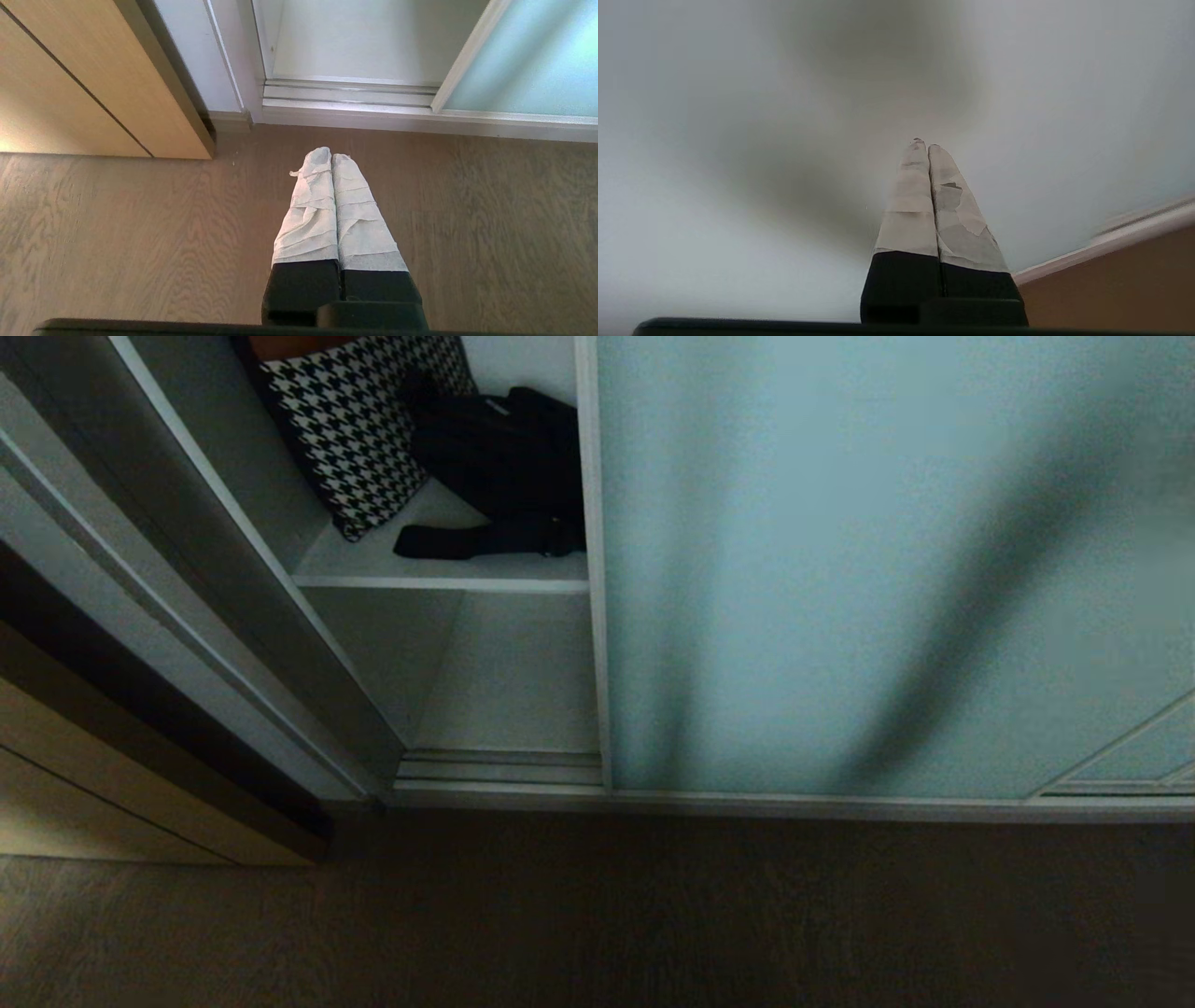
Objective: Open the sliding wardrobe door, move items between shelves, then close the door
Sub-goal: Close the door
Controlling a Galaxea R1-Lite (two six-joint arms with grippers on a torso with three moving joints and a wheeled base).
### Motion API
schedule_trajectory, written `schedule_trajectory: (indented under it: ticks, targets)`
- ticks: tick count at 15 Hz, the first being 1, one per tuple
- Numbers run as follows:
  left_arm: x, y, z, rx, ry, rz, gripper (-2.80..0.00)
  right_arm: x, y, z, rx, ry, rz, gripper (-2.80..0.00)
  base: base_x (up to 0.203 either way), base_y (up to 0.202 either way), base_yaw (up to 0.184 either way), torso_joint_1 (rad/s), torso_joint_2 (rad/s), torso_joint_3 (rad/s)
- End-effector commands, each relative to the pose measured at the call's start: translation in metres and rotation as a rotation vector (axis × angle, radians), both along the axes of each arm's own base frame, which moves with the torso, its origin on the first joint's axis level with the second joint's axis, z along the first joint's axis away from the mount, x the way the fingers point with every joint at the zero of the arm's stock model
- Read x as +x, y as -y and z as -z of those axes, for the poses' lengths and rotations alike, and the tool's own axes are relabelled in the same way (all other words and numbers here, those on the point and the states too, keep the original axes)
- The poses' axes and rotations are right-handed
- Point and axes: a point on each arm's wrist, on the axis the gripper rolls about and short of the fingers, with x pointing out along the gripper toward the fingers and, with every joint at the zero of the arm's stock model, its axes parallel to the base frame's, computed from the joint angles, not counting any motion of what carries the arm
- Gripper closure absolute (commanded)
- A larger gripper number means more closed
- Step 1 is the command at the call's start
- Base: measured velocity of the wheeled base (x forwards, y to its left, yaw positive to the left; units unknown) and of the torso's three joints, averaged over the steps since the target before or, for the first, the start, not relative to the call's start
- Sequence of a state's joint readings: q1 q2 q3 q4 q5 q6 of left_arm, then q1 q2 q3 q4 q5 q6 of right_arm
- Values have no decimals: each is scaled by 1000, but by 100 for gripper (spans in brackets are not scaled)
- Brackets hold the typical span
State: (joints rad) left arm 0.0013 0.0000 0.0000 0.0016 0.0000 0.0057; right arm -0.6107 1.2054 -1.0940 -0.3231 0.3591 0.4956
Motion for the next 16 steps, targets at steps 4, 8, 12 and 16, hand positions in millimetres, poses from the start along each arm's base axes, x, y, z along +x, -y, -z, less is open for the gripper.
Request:
schedule_trajectory:
  ticks: [4,8,12,16]
  targets:
    - [0,0,0,0,-1,0,0,-7,79,-13,-140,24,357,0,0,0,0,0,0,0]
    - [0,0,0,0,-1,0,0,-26,132,-10,-227,34,580,0,0,0,0,0,0,0]
    - [0,0,0,0,-1,0,0,-26,186,7,-173,-1,644,0,0,0,0,0,0,0]
    - [0,0,0,0,-1,0,0,-12,214,10,8,94,501,0,0,0,0,0,0,0]
